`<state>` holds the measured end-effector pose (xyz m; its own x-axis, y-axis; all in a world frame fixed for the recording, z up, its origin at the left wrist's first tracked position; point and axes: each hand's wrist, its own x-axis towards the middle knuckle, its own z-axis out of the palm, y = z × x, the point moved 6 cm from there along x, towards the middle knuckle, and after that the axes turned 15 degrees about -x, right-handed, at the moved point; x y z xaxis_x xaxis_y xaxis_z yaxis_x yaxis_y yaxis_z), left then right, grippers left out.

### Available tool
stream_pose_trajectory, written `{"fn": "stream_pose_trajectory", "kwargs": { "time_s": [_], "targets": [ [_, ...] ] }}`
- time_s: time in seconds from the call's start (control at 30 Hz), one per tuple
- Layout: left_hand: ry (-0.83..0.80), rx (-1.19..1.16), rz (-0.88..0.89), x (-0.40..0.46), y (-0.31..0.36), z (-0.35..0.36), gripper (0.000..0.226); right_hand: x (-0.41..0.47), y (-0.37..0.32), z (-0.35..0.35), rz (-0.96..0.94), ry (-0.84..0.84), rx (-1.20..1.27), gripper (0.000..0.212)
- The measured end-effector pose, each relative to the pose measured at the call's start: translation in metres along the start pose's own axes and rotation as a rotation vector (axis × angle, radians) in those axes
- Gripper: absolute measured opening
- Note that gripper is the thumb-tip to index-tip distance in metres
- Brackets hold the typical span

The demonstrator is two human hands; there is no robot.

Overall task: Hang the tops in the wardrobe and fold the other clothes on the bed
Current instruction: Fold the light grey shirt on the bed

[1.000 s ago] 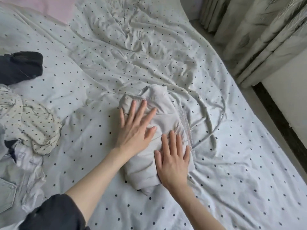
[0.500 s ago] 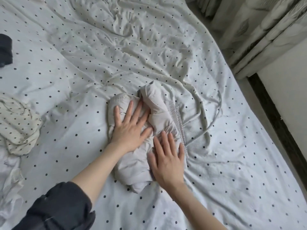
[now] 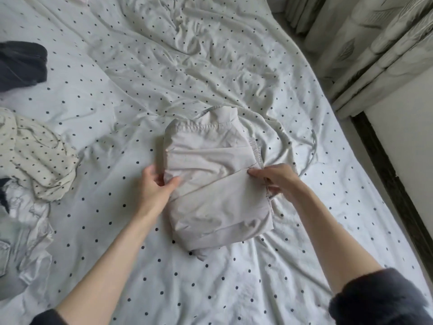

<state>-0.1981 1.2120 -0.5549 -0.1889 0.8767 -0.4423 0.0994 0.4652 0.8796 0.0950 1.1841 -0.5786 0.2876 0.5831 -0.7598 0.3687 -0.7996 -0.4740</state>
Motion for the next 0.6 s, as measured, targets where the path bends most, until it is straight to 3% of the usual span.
{"fn": "stream_pose_trajectory", "kwargs": {
  "time_s": [0.07, 0.13, 0.37, 0.6],
  "targets": [
    [-0.123, -0.141, -0.336, -0.001, -0.014, 0.005, 0.019, 0.003, 0.0, -0.004, 0.05, -0.032, -0.022, 0.031],
    [-0.181, -0.137, -0.459, -0.004, -0.017, 0.007, 0.013, 0.003, 0.0, -0.003, 0.046, -0.027, -0.051, 0.033],
    [-0.178, -0.078, -0.398, -0.021, -0.011, -0.014, 0.01, -0.02, 0.013, 0.015, 0.069, -0.127, -0.09, 0.029],
    [-0.228, -0.01, -0.373, -0.06, 0.0, -0.046, 0.019, -0.08, 0.038, 0.047, 0.004, -0.157, 0.051, 0.025]
  ]
}}
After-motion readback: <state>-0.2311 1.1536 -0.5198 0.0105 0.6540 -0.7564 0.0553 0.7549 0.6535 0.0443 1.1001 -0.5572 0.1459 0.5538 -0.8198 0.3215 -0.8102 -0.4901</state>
